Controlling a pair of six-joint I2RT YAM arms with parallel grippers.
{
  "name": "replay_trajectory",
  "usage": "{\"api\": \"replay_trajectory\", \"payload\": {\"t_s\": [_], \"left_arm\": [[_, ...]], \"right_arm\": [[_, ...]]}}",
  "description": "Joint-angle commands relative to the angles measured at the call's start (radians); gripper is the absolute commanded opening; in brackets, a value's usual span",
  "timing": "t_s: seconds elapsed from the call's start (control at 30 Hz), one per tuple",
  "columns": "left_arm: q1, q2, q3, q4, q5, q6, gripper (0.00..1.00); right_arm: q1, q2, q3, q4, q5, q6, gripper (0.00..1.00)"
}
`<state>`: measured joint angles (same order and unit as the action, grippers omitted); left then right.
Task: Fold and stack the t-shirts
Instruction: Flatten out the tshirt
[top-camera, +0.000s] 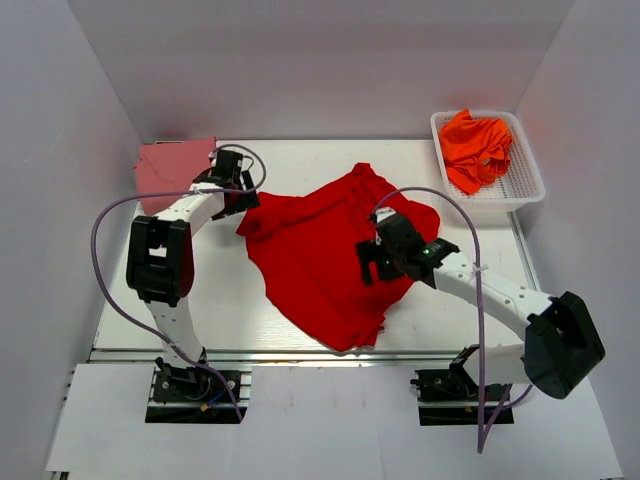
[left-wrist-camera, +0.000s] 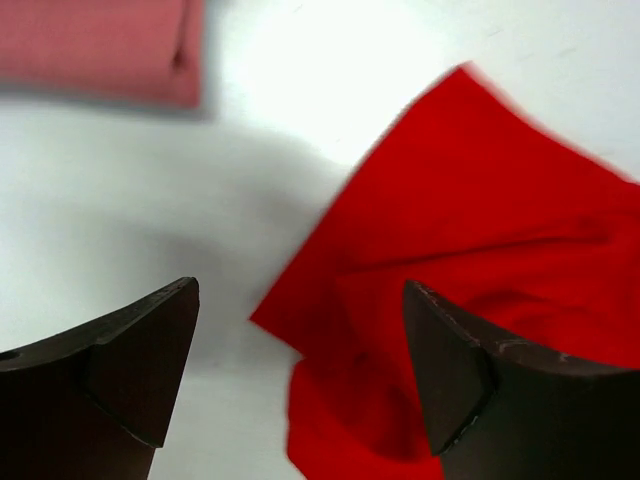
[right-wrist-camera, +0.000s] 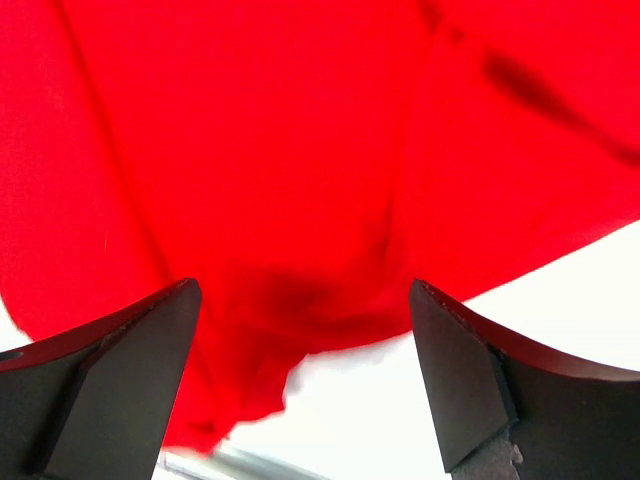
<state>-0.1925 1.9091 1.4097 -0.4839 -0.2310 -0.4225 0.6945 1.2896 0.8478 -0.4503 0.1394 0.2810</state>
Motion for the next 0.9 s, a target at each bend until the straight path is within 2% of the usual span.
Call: {"api": "replay_trajectory", "payload": {"t_s": [0.0,0.13,0.2,0.23,0.27,0.3,0.33,0.37,0.4,0.5,0.63,0.67,0.73,0.77,0.83,0.87], "left_arm": [[0.007,-0.03,-0.047,-0.027,-0.054,-0.062,0.9],[0.03,-0.021,-0.09,-0.027,-0.054,-0.084,0.84],[0.04,0.005,-0.091,-0.038,-0.042,-0.097,0.82],[0.041,0.025,-0.091,-0.038,-0.042,-0.098,0.81],[0.041,0.025,-0.091,-0.038,-0.025,-0.098,0.81],[0.041,0.039,-0.1,-0.038,0.002,-0.098,0.78],[0.041,0.039,-0.1,-0.009,0.012,-0.098,0.7],[0.041,0.05,-0.113,0.004,0.039,-0.088,0.66],[0.041,0.05,-0.114,0.004,0.05,-0.088,0.6],[0.03,0.071,-0.127,0.028,0.064,-0.064,0.54],[0.021,0.097,-0.127,0.028,0.064,-0.027,0.4],[0.021,0.106,-0.127,0.037,0.096,-0.027,0.3],[0.021,0.107,-0.155,0.086,0.146,-0.004,0.27],[0.021,0.093,-0.167,0.1,0.156,-0.004,0.21],[0.021,0.078,-0.187,0.131,0.176,0.005,0.0],[0.021,0.064,-0.201,0.16,0.185,0.019,0.0]], "right_arm": [[-0.023,0.072,0.112,0.088,0.14,0.03,0.9],[-0.071,0.186,0.294,0.169,0.178,0.027,0.9],[-0.093,0.289,0.358,0.177,0.164,-0.002,0.9],[-0.099,0.315,0.429,0.176,0.16,-0.011,0.9],[-0.113,0.411,0.509,0.147,0.16,-0.012,0.9],[-0.121,0.442,0.584,0.142,0.152,-0.026,0.9],[-0.122,0.508,0.62,0.136,0.146,-0.032,0.88],[-0.141,0.54,0.737,0.104,0.134,-0.039,0.88],[-0.145,0.609,0.781,0.085,0.118,-0.046,0.86],[-0.159,0.727,0.932,-0.034,0.066,-0.062,0.84],[-0.159,0.697,0.864,-0.022,0.025,-0.075,0.84],[-0.159,0.686,0.815,-0.015,0.025,-0.071,0.84],[-0.159,0.616,0.737,0.007,0.016,-0.056,0.84],[-0.159,0.559,0.656,0.013,0.011,-0.055,0.84],[-0.158,0.501,0.605,0.021,-0.024,-0.048,0.84],[-0.158,0.482,0.53,0.022,-0.055,-0.046,0.87]]}}
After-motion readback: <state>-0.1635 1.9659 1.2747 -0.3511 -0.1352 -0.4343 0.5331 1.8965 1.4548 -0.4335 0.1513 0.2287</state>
